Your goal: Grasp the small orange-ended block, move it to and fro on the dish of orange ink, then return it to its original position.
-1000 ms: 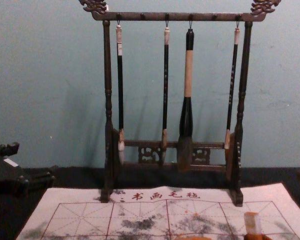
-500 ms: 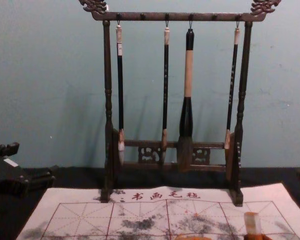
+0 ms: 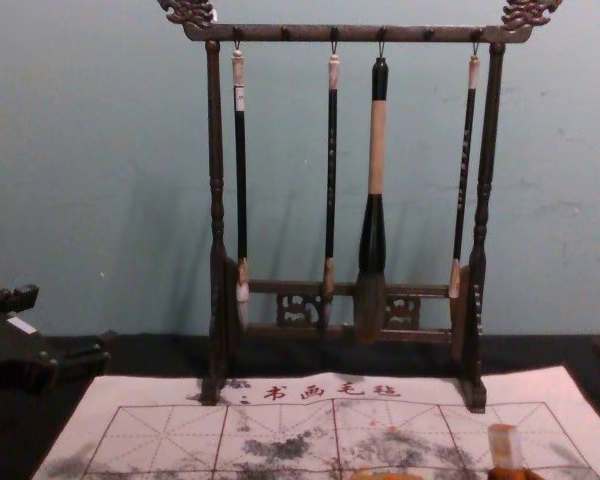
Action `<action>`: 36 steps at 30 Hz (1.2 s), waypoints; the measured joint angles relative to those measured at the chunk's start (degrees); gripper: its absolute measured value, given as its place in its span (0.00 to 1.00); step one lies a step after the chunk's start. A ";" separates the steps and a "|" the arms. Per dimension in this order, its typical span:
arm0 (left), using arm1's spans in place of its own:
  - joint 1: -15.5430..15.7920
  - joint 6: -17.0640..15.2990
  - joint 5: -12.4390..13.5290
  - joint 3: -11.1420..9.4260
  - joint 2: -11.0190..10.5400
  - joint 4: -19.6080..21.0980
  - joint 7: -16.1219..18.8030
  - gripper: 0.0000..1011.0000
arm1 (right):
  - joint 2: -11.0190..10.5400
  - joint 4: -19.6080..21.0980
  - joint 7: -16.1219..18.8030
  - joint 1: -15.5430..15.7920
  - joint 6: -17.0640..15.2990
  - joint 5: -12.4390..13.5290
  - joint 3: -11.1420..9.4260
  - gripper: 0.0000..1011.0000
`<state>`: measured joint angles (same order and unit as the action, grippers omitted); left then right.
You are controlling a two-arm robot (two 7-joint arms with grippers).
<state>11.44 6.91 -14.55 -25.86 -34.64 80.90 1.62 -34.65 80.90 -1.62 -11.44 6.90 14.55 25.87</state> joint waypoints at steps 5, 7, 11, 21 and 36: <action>0.00 0.00 0.00 0.00 0.00 0.00 0.00 0.99 | 0.00 0.00 0.00 0.00 0.00 0.00 0.00 0.99; 0.00 0.00 0.00 0.00 0.00 0.00 0.00 0.99 | 0.00 0.00 0.00 0.00 0.00 0.00 0.00 0.99; -0.01 0.00 0.00 0.00 0.00 0.00 0.00 0.99 | 0.00 0.00 0.00 0.01 0.00 0.00 0.00 0.99; 0.00 0.00 0.00 0.00 0.00 0.00 0.00 0.99 | 0.00 0.00 0.00 0.01 0.00 0.00 0.00 0.99; 0.00 0.00 0.00 0.00 0.00 0.00 0.00 0.99 | -0.24 1.64 3.99 1.87 0.92 2.67 -2.79 0.99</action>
<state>11.43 6.91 -14.55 -25.86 -34.65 80.90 1.62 -34.89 82.54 2.37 -9.57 7.82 17.22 23.08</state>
